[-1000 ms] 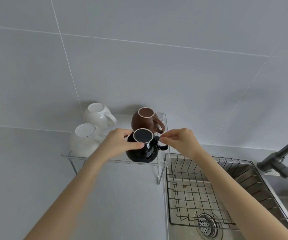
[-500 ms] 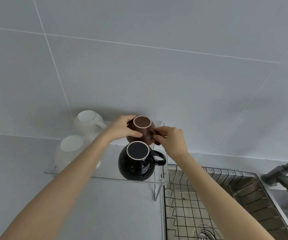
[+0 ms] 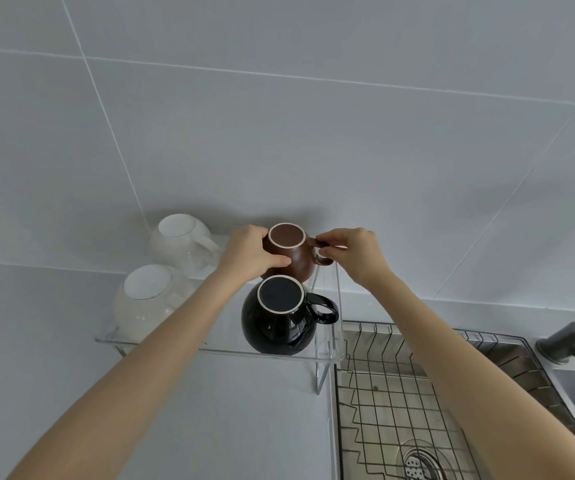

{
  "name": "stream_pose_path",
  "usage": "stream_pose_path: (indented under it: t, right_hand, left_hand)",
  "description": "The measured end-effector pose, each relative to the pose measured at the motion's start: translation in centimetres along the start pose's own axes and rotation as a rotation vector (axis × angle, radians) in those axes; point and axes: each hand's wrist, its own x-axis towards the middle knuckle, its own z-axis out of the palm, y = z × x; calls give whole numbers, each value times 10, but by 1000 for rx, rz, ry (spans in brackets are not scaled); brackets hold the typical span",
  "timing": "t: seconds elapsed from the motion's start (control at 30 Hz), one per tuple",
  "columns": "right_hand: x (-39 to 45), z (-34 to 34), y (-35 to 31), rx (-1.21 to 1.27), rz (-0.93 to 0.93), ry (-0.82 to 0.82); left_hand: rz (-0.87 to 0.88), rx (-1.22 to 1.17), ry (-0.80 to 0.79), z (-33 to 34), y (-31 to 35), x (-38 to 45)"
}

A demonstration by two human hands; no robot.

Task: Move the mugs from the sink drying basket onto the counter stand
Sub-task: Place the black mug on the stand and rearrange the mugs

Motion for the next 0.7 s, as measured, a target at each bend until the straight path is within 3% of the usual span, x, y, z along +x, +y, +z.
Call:
stream_pose_path:
  t: [0.27, 0.43, 0.53, 0.63, 0.7]
  right_hand:
    - [-4, 5, 4, 10, -7, 43]
    - [-5, 4, 1, -23, 13, 8]
    - [-9, 5, -18, -140, -22, -17]
    - [-29, 13, -53, -26, -107, 13]
    - [-51, 25, -76, 40, -155, -69]
  left_hand:
    - [21, 14, -1, -3, -2, 0]
    - [48, -1, -86, -8, 2, -7]
    - [70, 31, -168, -26, 4, -16]
    - [50, -35, -136, -61, -6, -32]
    - [20, -49, -155, -85, -21, -45]
